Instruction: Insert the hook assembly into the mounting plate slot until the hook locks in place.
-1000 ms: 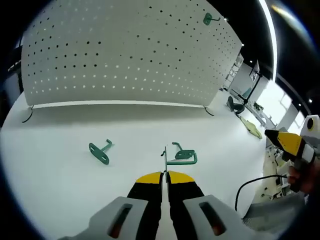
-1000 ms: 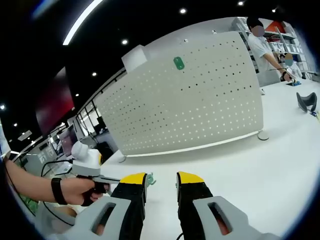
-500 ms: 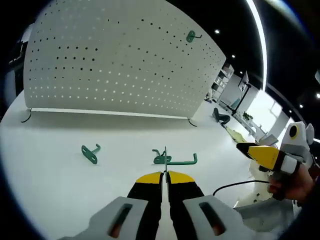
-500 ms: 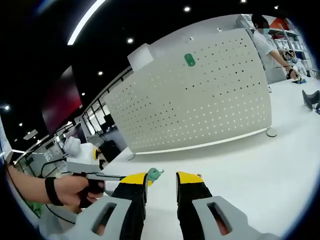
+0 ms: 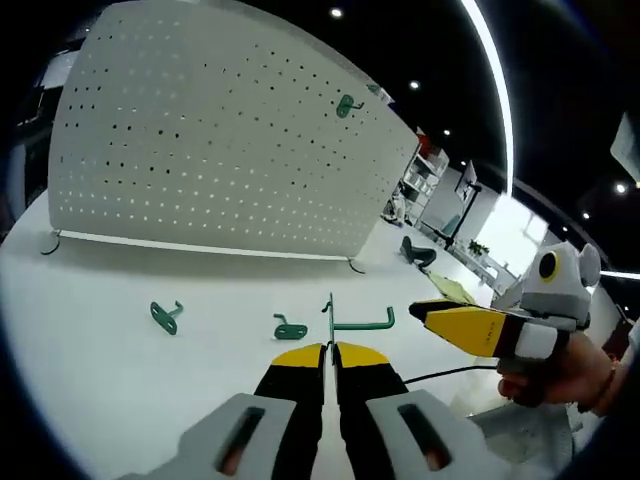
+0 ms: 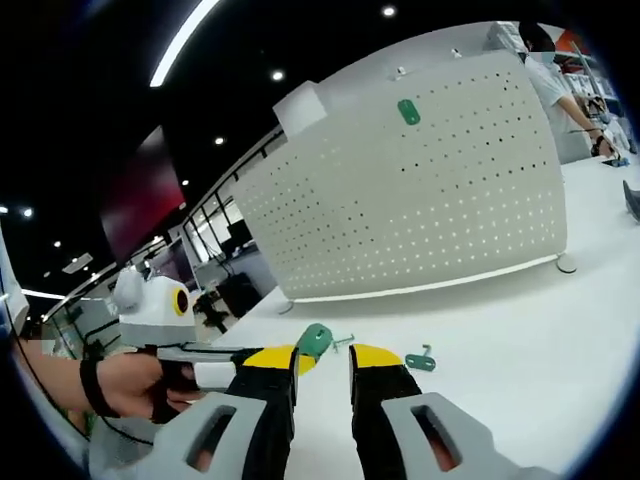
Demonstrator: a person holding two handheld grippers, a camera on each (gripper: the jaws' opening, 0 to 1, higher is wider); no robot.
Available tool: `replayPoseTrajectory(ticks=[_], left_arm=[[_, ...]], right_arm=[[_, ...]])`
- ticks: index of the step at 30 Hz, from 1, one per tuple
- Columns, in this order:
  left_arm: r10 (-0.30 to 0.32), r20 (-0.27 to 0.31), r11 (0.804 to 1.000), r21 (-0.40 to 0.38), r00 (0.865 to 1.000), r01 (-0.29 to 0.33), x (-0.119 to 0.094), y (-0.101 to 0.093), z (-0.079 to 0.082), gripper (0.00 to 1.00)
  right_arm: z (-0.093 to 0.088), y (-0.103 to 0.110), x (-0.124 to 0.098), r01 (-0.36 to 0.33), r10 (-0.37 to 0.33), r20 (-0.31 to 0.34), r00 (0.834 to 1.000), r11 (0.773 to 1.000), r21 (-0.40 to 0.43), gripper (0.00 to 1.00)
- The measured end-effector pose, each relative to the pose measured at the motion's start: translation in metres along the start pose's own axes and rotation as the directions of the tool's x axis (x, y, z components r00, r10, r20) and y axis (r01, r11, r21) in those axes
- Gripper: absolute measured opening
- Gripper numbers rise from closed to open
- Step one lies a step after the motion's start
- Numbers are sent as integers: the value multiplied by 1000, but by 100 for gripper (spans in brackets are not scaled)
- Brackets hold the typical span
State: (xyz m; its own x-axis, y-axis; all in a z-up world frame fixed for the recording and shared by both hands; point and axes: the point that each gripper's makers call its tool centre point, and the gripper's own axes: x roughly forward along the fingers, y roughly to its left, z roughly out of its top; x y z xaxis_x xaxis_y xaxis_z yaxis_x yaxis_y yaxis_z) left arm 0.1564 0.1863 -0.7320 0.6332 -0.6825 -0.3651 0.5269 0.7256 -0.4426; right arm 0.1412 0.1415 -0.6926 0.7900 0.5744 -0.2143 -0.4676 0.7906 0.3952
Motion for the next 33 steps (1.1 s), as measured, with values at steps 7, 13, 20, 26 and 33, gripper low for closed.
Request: replayPoseTrajectory(ticks=[7,13,20,26,33], left_arm=[[-11,44,1000,27,999,10,-14,-7,4,3],[-13,60,999,50,998,10,-22,-11,2,3],[2,73,997,71,997,-7,-27,-9,2,3],[-15,101,989,147,995,0,-28,-16,7,3],[-35,117,973,233,992,7,-29,-22,11,3]], right_arm=[[-6,13,9,-62,62,-30,998,998,9,16],[-11,27,17,-114,115,-60,992,993,13,10],[-16,30,19,-139,140,-87,986,990,19,7],[-16,34,19,-152,155,-85,984,987,44,6],[-12,33,16,-149,156,-56,986,982,119,4]])
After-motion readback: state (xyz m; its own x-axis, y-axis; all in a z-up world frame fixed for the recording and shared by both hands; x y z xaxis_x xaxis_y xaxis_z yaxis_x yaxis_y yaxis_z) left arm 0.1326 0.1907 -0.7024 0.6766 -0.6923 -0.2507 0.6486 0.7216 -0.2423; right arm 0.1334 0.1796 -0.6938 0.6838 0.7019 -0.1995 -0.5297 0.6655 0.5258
